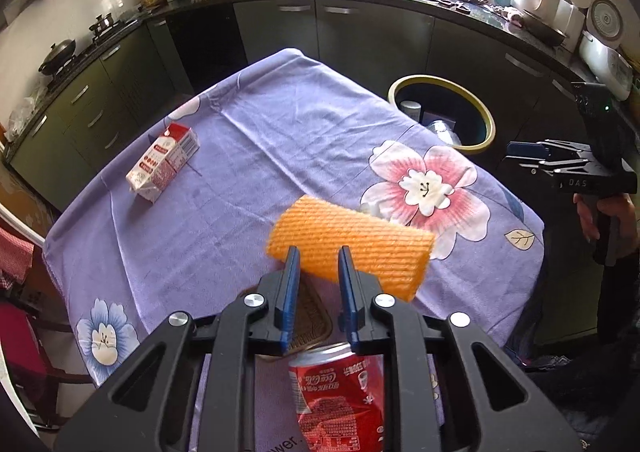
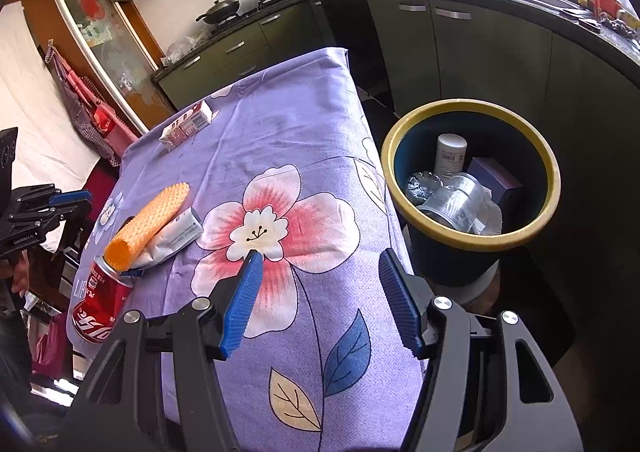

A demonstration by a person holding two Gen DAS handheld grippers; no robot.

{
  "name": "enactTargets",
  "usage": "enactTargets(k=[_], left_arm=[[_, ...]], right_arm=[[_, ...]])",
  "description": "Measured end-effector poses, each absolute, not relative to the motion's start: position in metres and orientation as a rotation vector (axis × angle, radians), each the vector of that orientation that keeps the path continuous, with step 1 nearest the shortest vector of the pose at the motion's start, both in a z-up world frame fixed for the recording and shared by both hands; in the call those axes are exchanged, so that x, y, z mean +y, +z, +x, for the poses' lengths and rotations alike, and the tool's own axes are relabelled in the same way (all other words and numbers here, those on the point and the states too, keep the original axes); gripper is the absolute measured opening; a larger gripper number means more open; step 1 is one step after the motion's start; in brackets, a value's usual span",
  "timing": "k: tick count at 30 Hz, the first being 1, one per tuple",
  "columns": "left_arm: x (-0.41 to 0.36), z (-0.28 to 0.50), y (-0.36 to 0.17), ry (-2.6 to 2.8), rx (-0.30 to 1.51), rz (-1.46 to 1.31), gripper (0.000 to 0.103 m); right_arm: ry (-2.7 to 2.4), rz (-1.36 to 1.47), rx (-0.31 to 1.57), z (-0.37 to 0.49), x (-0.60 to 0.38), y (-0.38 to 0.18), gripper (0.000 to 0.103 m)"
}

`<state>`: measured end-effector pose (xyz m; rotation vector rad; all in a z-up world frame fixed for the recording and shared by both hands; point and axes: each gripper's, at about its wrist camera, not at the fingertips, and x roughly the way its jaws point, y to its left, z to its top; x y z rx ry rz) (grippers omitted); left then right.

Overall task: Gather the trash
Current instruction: 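Grasp the brown plastic tray by its rim with the left gripper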

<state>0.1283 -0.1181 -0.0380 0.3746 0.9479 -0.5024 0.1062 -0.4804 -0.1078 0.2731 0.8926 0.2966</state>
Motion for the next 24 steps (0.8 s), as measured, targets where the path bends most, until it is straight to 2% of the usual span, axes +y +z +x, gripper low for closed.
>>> enactTargets(k=[3, 10, 17, 24], left_arm=[[-0.128, 0.135, -0.034, -0.501, 0.948, 0.409, 0.019], [-0.116, 0.146, -0.073, -0.439, 1.127, 0.457, 0.020], [-0.067, 0.174, -0.116, -0.287, 1.309, 0.346, 0.020], [-0.058, 0.182, -0.145, -0.306, 1.380, 0.268, 0.021]], right_arm=[[0.291, 0.288, 0.894, 0.104, -0.488, -0.111, 0.060], [0.282, 0.312, 0.904, 0.106, -0.502, -0.118, 0.060], [0.311, 0.315, 0.923, 0.108, -0.495, -0.127, 0.060], [0.318, 0.316, 0.924, 0.109, -0.493, -0.128, 0.061]])
